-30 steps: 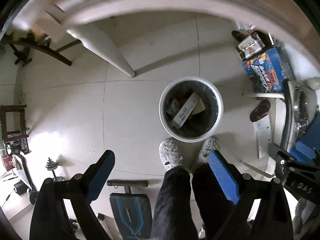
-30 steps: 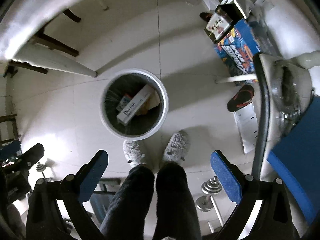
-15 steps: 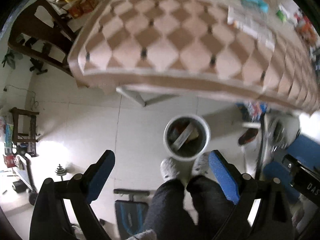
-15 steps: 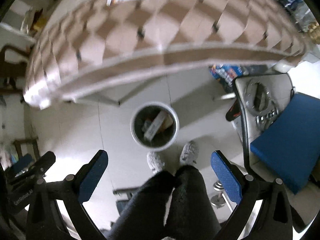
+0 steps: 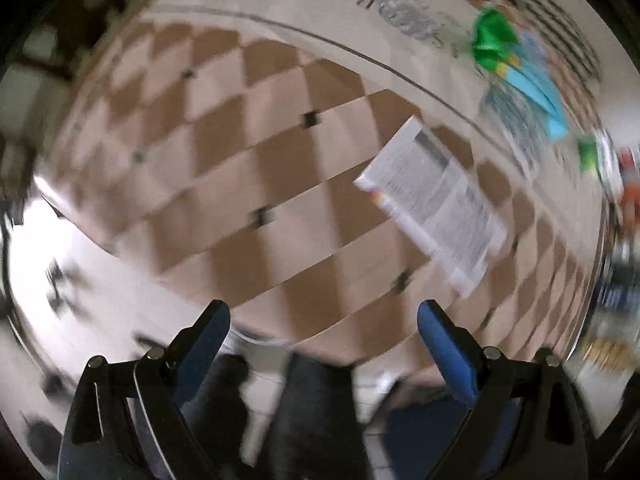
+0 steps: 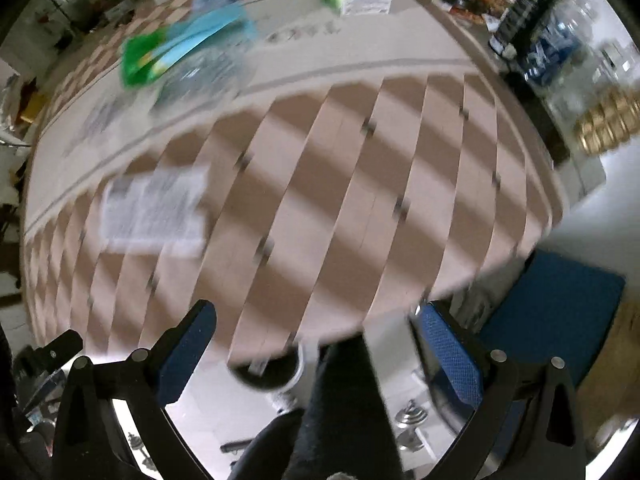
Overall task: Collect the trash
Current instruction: 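Grasp the white medicine leaflet with the left tool while the right tool grasps the blister pack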
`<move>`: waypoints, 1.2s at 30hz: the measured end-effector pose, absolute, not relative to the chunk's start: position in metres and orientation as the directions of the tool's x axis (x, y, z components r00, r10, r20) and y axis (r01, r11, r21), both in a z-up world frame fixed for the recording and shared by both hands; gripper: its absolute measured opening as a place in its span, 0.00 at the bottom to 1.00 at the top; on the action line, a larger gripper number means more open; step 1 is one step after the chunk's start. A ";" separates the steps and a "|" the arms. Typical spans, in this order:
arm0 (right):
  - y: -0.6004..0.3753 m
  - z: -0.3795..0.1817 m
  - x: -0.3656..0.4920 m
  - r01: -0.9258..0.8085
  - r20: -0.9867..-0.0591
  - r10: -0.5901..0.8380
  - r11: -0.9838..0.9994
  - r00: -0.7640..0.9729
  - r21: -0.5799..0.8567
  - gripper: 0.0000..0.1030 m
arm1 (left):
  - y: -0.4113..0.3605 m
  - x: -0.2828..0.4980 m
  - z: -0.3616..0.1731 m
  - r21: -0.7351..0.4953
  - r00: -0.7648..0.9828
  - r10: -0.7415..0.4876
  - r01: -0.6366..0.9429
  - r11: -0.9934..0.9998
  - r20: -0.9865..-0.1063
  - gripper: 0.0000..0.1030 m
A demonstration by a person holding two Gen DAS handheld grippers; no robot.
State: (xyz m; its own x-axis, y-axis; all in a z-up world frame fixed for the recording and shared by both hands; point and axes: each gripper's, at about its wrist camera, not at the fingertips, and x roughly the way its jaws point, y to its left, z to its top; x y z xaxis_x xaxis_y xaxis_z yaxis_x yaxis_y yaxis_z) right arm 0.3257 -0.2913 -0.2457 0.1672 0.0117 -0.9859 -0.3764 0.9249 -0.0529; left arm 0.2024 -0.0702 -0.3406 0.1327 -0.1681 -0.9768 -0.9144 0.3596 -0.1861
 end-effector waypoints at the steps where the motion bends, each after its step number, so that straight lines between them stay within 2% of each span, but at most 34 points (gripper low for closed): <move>1: -0.289 -0.249 0.348 -0.382 -0.985 0.004 0.922 0.173 -0.063 1.00 | -0.065 0.215 -0.347 -0.197 0.138 -0.202 -0.929 0.313 -0.970 0.93; 5: -0.272 -0.275 0.418 -0.436 -0.989 -0.005 0.897 0.145 -0.069 1.00 | -0.047 0.264 -0.386 -0.186 0.150 -0.326 -0.979 0.082 -0.934 0.93; 8: -0.256 -0.287 0.456 -0.493 -0.993 0.004 0.868 0.120 -0.056 1.00 | -0.038 0.288 -0.402 -0.113 0.110 -0.335 -0.993 -0.011 -0.936 0.92; 9: -0.250 -0.290 0.467 -0.516 -0.994 0.011 0.855 0.113 -0.050 1.00 | -0.036 0.293 -0.404 -0.093 0.092 -0.326 -0.996 -0.014 -0.941 0.86; 13: -0.218 -0.301 0.498 -0.630 -0.997 0.067 0.776 0.034 0.031 1.00 | -0.033 0.315 -0.398 -0.003 -0.012 -0.243 -0.998 0.060 -0.970 0.81; 17: -0.169 -0.304 0.508 -0.774 -0.995 0.093 0.629 -0.020 0.074 1.00 | -0.019 0.326 -0.389 0.058 -0.092 -0.126 -0.966 0.252 -0.988 0.81; 21: -0.110 -0.311 0.495 -0.927 -0.998 0.052 0.375 0.023 -0.002 1.00 | 0.005 0.330 -0.388 0.118 -0.148 -0.030 -0.881 0.458 -0.988 0.81; 24: -0.076 -0.325 0.484 -0.973 -0.995 0.021 0.212 0.099 -0.092 1.00 | 0.014 0.328 -0.391 0.066 -0.101 -0.046 -0.875 0.479 -0.994 0.82; 27: -0.056 -0.339 0.481 -0.984 -0.995 -0.001 0.149 0.100 -0.099 0.99 | 0.020 0.317 -0.393 0.045 -0.072 -0.044 -0.892 0.449 -0.996 0.83; 28: -0.052 -0.338 0.482 -0.984 -0.996 0.011 0.152 0.091 -0.088 0.96 | 0.022 0.312 -0.393 0.036 -0.063 -0.048 -0.900 0.435 -0.997 0.83; 30: -0.051 -0.338 0.488 -0.977 -0.998 0.024 0.209 0.051 -0.045 0.83 | 0.019 0.287 -0.394 0.006 -0.033 -0.063 -0.921 0.389 -0.997 0.83; 33: -0.059 -0.332 0.496 -0.941 -0.998 0.034 0.336 0.051 -0.036 0.70 | 0.026 0.281 -0.397 -0.018 -0.010 -0.081 -0.941 0.338 -0.997 0.83; 36: -0.084 -0.333 0.506 -0.833 -0.998 -0.002 0.551 -0.066 0.054 0.69 | 0.020 0.268 -0.397 -0.012 -0.013 -0.071 -0.941 0.339 -0.997 0.81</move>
